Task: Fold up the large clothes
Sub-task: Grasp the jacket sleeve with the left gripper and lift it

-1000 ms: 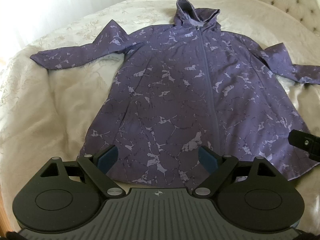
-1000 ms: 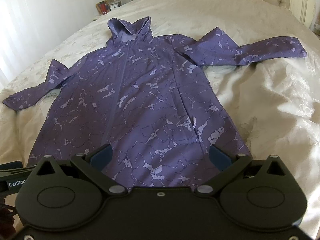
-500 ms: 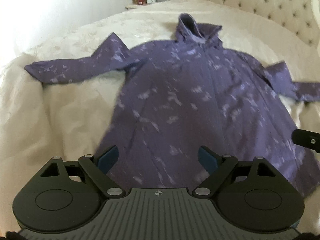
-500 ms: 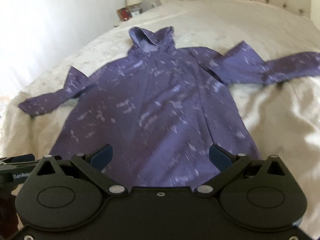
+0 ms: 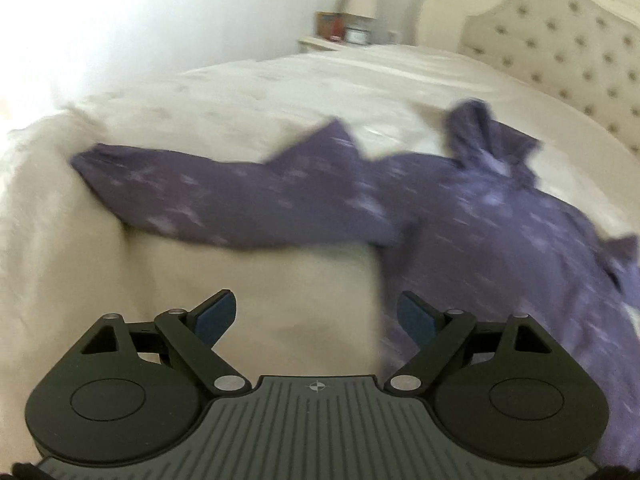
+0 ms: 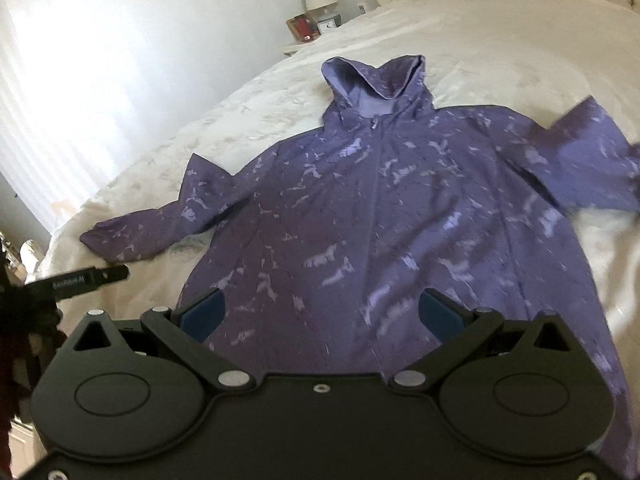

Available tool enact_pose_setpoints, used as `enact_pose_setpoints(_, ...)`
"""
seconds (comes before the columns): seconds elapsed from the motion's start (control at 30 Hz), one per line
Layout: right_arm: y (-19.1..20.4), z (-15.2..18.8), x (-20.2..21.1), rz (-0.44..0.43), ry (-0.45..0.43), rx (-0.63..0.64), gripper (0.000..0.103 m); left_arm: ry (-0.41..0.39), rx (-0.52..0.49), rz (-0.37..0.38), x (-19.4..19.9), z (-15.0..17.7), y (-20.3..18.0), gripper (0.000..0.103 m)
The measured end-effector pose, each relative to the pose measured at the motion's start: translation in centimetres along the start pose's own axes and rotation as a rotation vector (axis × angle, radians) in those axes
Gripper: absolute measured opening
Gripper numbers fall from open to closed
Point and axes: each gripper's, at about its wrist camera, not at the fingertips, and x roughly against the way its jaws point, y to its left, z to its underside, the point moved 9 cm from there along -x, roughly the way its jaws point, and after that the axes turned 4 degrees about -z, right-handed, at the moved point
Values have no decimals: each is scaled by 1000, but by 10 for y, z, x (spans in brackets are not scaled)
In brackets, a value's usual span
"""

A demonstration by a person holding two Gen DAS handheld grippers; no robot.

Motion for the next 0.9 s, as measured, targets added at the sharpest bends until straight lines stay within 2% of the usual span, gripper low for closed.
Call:
enact_pose_setpoints(0.2, 12, -6, -36, -36, 45, 0, 103, 19, 111, -97, -52, -32, 74, 88)
enact_pose_setpoints(0.37, 23, -2, -60, -56, 89, 24, 103, 27, 174, -197, -91, -44, 120, 88)
enact_pose_setpoints(0.57, 32, 8, -83, -85, 142, 39, 103, 24, 198, -219, -117, -54, 142, 87)
enact_pose_setpoints(0.63, 33, 11, -88, -85, 150, 44, 103, 11, 208, -227, -120, -57, 145, 83)
enact_pose_setpoints(0.67, 33, 13, -89, -84, 155, 48, 103, -1, 221, -224, -119, -59, 146, 73)
enact_pose_setpoints(0.7, 33, 15, -91, -84, 159, 51, 103, -11, 234, -220, -119, -61, 149, 51)
enact_pose_setpoints(0.73, 32, 16, -91, -82, 162, 55, 103, -24, 247, -211, -120, -65, 153, 34)
enact_pose_setpoints(0.77, 31, 18, -91, -80, 163, 60, 103, -33, 261, -216, -118, -67, 156, 5)
enact_pose_setpoints(0.9, 23, 22, -89, -61, 159, 70, 103, -82, 246, -203, -108, -82, 150, 4)
